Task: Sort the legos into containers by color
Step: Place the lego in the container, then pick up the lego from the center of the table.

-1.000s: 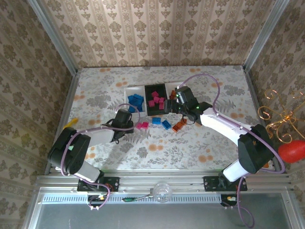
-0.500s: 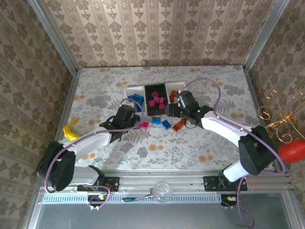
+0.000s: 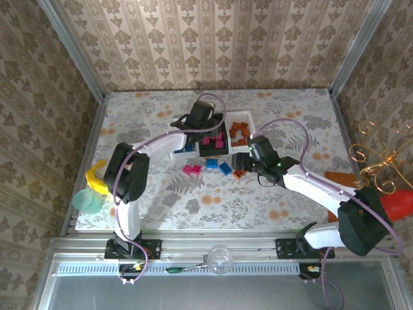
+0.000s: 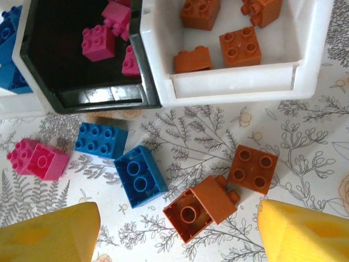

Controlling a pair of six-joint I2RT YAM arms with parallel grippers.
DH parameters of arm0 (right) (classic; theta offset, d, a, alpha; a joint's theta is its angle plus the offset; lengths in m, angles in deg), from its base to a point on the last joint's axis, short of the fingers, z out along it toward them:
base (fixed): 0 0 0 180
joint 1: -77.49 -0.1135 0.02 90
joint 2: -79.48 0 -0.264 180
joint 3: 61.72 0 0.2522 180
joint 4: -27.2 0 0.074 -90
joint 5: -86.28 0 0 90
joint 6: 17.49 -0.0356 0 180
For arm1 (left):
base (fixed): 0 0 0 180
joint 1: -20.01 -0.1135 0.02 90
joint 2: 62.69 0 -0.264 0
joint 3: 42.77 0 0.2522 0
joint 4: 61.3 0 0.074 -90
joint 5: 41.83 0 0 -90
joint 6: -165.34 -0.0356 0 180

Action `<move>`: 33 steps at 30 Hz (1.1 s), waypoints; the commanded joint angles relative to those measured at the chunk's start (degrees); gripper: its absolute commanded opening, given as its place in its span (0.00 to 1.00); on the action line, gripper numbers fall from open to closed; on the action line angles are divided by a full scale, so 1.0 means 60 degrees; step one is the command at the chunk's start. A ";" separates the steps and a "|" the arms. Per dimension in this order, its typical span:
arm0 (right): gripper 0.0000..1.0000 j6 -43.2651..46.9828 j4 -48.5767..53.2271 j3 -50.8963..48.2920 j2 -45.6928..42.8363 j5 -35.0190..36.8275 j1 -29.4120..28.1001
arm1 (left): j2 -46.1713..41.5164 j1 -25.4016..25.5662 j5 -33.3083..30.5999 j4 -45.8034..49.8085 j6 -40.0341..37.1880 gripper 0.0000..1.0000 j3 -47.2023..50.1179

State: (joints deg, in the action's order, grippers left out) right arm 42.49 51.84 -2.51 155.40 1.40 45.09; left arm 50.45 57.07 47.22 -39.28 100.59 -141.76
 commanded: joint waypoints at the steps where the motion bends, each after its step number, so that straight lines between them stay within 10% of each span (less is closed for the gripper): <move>1: 0.78 0.0250 0.0153 -0.0247 -0.0281 -0.0412 -0.0180 | 0.0446 -0.0166 0.0194 0.0739 -0.0216 0.36 -0.0941; 19: 0.73 0.1653 0.0060 0.1337 0.2449 -0.0430 -0.0947 | -0.5209 0.0508 0.0225 -0.1280 0.0468 0.99 0.3849; 33: 0.63 0.2163 0.0958 0.2731 0.4536 0.0259 -0.1102 | -1.0518 0.0594 -0.1504 0.0294 0.1079 1.00 0.8103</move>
State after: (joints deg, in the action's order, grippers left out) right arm 54.60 54.48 13.16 181.45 1.10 39.32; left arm -9.68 60.80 42.28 -41.30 105.57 -94.77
